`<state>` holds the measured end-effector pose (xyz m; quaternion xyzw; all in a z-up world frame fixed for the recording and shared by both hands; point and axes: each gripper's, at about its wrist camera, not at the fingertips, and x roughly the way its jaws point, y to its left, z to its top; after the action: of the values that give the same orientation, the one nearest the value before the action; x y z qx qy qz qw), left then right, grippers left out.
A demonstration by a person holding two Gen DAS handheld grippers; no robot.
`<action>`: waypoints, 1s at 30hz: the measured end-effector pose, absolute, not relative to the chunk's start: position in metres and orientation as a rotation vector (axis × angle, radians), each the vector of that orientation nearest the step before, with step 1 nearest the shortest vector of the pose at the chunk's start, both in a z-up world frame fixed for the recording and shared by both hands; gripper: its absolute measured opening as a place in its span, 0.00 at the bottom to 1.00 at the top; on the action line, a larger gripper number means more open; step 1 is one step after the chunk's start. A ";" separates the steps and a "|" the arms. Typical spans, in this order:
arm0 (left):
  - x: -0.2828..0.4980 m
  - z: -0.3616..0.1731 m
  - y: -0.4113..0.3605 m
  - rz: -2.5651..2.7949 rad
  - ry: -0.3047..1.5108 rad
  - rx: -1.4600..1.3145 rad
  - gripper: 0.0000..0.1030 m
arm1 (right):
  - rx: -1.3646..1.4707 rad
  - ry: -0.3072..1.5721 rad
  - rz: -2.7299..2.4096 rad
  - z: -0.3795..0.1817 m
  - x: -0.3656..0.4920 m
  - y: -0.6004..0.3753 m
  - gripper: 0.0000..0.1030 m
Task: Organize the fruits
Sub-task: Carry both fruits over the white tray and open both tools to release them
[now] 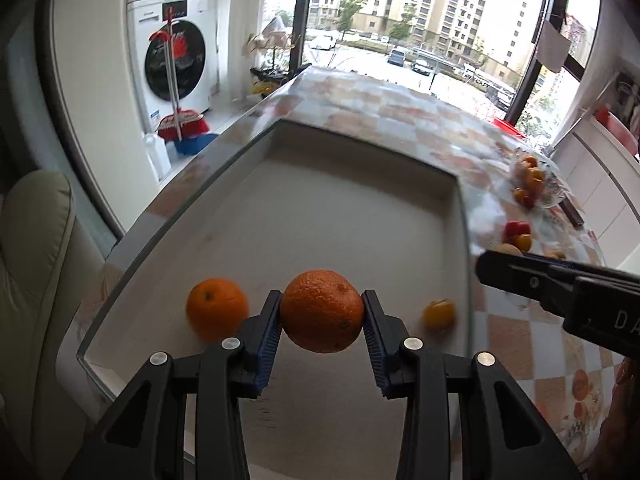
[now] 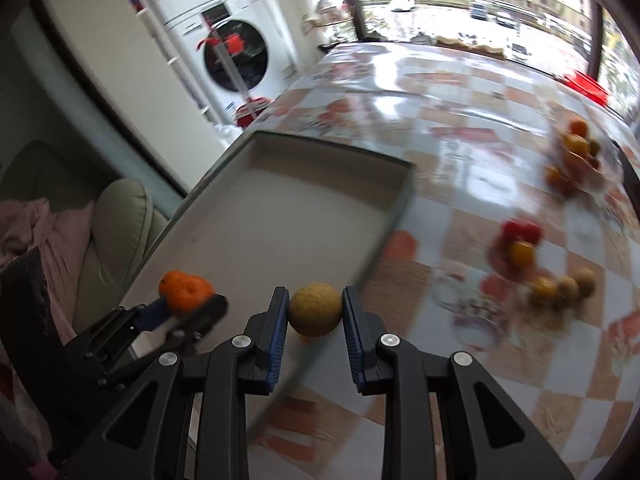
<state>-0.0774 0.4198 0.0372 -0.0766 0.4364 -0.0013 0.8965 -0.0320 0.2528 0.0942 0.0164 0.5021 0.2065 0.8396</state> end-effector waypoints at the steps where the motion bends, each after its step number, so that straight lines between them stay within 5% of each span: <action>1: -0.077 0.035 0.422 -0.002 0.909 -0.162 0.40 | 0.023 1.071 0.444 0.091 -0.031 0.260 0.28; 9: -0.079 0.023 0.423 0.012 0.927 -0.157 0.44 | -0.005 1.129 0.463 0.078 -0.030 0.278 0.29; 11: -0.078 0.022 0.423 0.005 0.925 -0.160 0.62 | -0.015 1.124 0.465 0.080 -0.031 0.279 0.39; 13: -0.082 0.024 0.424 0.020 0.907 -0.165 0.91 | -0.017 1.117 0.464 0.084 -0.032 0.279 0.72; 14: -0.084 0.027 0.425 0.039 0.885 -0.161 0.93 | -0.013 1.108 0.462 0.086 -0.033 0.279 0.76; 20: -0.083 0.033 0.414 0.053 0.903 -0.123 0.93 | 0.037 1.085 0.430 0.097 -0.035 0.259 0.79; 25: -0.087 0.047 0.391 0.012 0.871 -0.074 0.93 | 0.084 1.036 0.321 0.099 -0.038 0.214 1.00; 30: -0.092 0.060 0.349 -0.071 0.832 0.013 0.93 | 0.151 1.012 0.211 0.097 -0.048 0.157 1.00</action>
<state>-0.0922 0.3485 0.0596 0.0062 0.4041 -0.0344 0.9140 -0.0485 0.1573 0.0970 0.0720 0.4834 0.1006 0.8666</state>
